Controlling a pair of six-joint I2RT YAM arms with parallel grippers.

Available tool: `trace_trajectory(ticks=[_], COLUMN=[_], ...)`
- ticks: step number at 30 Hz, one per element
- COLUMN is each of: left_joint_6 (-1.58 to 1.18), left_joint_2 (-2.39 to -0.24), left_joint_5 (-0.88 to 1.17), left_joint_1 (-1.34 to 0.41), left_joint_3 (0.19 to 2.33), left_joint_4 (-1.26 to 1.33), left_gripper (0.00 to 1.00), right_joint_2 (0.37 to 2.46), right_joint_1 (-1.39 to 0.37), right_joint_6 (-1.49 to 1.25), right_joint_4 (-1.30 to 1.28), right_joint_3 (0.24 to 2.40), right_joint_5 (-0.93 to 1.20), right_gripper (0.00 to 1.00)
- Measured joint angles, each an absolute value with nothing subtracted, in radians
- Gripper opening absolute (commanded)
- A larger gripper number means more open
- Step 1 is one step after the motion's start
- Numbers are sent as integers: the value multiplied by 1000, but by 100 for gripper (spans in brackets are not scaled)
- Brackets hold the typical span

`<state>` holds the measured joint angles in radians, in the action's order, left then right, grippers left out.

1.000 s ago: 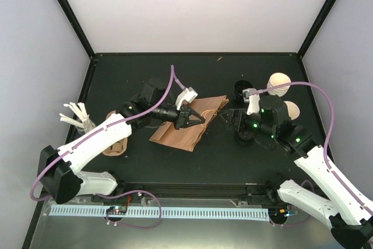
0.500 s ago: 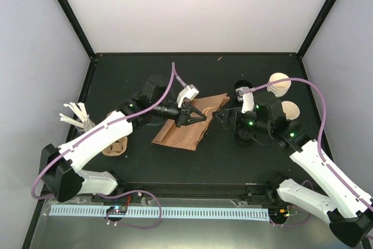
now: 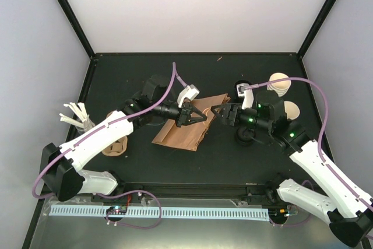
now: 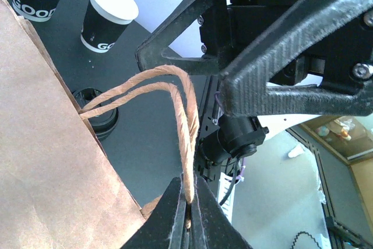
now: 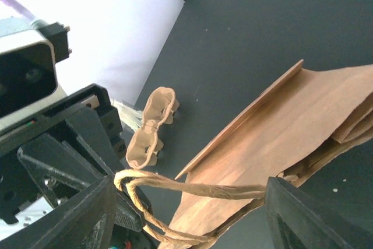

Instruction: Pack the takeout coffee

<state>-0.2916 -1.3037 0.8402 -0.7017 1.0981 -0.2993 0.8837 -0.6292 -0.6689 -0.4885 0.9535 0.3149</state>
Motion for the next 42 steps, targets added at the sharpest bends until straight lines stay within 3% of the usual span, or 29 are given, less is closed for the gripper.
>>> trace_trajectory(ticks=[6, 10, 19, 42], left_joint_6=[-292, -292, -291, -281], left_joint_2=[-1304, -1304, -1304, -1305], left_joint_5=[840, 840, 843, 845], left_joint_1=[-702, -702, -702, -702], left_joint_3=[1098, 1098, 1098, 1113], left_joint_4=[-299, -300, -300, -315], left_gripper=[2, 2, 2, 5], right_joint_2=[888, 912, 978, 967], right_joint_1=[-630, -631, -638, -664], right_joint_6=[-724, -751, -788, -651], right_joint_4=[-490, -503, -555, -826], right_joint_3=[954, 974, 1051, 1064], right_joint_5=[270, 260, 211, 117], right_gripper=[65, 72, 74, 75])
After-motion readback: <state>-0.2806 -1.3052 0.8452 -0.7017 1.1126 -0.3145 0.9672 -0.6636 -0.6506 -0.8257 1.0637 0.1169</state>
